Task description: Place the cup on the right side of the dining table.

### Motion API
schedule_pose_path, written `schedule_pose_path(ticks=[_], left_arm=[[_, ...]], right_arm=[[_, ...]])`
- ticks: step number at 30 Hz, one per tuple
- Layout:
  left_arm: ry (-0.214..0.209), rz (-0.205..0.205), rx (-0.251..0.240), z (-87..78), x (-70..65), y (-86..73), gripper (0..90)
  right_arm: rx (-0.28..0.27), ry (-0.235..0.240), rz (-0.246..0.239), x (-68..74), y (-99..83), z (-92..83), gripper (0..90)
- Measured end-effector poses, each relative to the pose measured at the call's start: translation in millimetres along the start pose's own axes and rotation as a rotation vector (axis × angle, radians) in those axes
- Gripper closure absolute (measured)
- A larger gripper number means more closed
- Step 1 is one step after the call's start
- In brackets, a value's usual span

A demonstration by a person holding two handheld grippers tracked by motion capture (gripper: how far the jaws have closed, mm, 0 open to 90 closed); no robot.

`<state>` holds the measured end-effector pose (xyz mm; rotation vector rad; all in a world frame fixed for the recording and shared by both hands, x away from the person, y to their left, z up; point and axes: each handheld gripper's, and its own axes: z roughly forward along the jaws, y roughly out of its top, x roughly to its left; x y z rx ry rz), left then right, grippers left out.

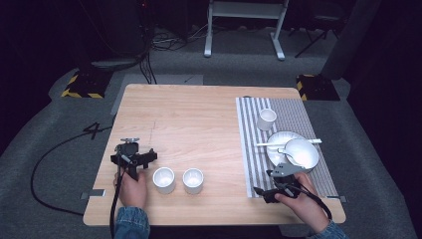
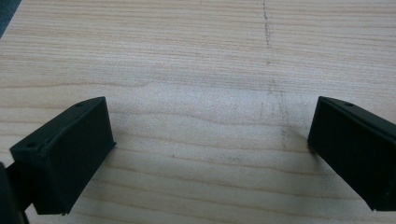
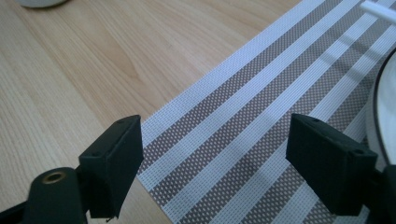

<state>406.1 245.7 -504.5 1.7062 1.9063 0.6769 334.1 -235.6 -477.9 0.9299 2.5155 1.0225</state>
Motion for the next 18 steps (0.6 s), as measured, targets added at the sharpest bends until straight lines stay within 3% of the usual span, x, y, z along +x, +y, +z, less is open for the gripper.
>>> schedule_pose_path(ticks=[10, 18], left_arm=[[0.000, -0.001, 0.000, 0.0, 0.0, -0.1, 0.3], [0.000, -0.001, 0.000, -0.1, -0.1, -0.1, 0.3]], right_arm=[[0.010, -0.014, 0.006, 2.7, -15.3, 11.3, 18.4], [-0.055, -0.027, 0.021, 3.9, -23.7, 13.7, 14.8]])
